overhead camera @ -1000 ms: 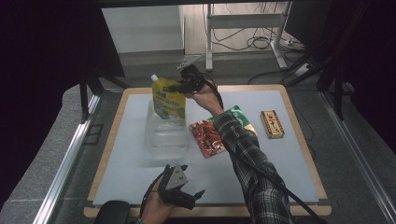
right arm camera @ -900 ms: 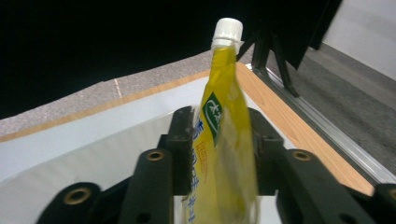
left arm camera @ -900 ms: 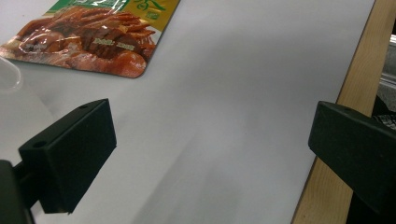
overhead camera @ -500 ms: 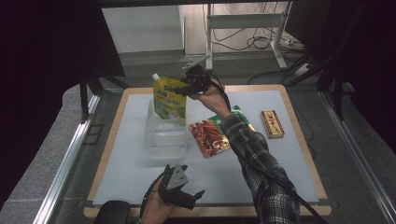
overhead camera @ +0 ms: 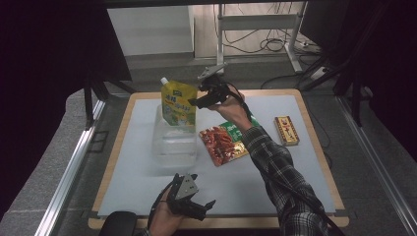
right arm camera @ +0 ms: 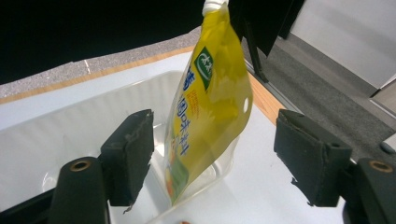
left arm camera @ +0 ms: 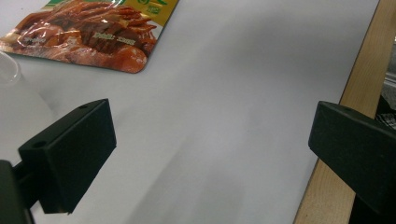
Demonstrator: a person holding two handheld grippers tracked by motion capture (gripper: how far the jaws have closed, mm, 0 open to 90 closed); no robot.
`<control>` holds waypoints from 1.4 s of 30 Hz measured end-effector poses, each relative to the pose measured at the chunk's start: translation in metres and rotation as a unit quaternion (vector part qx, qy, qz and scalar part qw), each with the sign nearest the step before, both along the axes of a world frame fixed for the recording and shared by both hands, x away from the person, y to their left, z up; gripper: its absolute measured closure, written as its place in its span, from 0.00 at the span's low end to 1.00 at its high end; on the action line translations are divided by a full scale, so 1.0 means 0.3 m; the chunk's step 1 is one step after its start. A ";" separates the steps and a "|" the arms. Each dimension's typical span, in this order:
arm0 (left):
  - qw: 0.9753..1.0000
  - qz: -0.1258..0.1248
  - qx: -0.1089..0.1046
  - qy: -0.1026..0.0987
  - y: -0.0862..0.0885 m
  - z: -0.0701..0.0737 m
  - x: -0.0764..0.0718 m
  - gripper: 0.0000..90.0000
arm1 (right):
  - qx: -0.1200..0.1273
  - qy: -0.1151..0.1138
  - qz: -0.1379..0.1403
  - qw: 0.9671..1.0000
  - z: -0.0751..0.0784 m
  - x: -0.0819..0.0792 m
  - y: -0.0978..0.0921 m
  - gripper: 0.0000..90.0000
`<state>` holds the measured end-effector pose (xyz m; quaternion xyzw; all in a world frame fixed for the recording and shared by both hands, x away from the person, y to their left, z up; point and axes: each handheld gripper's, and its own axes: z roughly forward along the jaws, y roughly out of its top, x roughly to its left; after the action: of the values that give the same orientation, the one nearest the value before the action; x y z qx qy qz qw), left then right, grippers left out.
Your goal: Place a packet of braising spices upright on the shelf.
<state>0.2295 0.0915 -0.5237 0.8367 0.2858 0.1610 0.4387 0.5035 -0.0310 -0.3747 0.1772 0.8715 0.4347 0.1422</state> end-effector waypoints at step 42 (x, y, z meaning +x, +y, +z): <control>0.999 -0.022 -0.046 -0.002 0.009 0.003 0.005 0.00 | 0.048 0.047 0.004 0.998 -0.086 -0.193 -0.229 0.05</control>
<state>0.2311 0.0942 -0.5228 0.8215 0.2734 0.1400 0.4804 0.4455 -0.0997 -0.4005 0.2001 0.8560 0.4680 0.0906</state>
